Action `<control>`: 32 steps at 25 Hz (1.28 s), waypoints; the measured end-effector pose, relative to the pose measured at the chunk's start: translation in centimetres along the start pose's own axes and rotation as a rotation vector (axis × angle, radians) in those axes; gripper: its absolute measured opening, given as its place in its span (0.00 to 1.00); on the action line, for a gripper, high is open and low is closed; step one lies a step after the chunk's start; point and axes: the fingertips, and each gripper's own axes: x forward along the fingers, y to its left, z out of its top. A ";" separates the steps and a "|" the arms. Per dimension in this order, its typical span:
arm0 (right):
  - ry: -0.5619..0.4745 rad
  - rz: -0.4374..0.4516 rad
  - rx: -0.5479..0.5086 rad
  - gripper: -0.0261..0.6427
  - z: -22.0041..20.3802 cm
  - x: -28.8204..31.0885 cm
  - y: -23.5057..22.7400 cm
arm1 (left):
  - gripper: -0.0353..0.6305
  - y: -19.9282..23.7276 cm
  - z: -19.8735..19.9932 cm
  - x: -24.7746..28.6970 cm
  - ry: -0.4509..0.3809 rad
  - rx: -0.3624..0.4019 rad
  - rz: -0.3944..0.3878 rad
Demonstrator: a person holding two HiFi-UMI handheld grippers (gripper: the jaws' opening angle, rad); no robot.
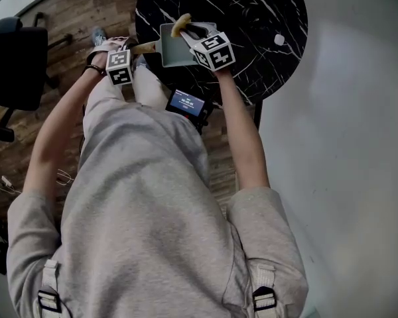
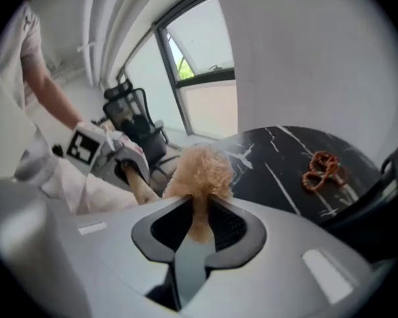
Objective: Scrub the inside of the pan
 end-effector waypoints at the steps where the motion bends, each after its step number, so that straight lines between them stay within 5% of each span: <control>1: 0.071 -0.049 -0.087 0.17 -1.2 -0.6 -1.0 | 0.17 0.0 0.0 0.0 0.003 -0.001 -0.001; 4: 0.282 -0.125 -0.270 0.17 -5.0 -1.2 -3.7 | 0.17 0.0 -0.1 0.0 0.006 -0.012 -0.003; 13: 0.576 -0.198 -0.336 0.17 -10.5 0.7 -5.3 | 0.16 -0.1 -0.2 0.0 -0.002 -0.067 -0.014; 21: 0.549 -0.082 -0.262 0.17 -9.6 2.9 -0.9 | 0.16 -0.1 -0.3 0.1 0.016 -0.076 -0.015; 27: 0.492 0.009 -0.302 0.17 -7.7 5.6 4.1 | 0.16 -0.1 -0.4 0.2 0.028 -0.079 -0.015; 32: 0.402 0.044 -0.155 0.17 -7.0 6.2 4.4 | 0.16 0.0 -0.3 0.2 0.036 -0.079 -0.015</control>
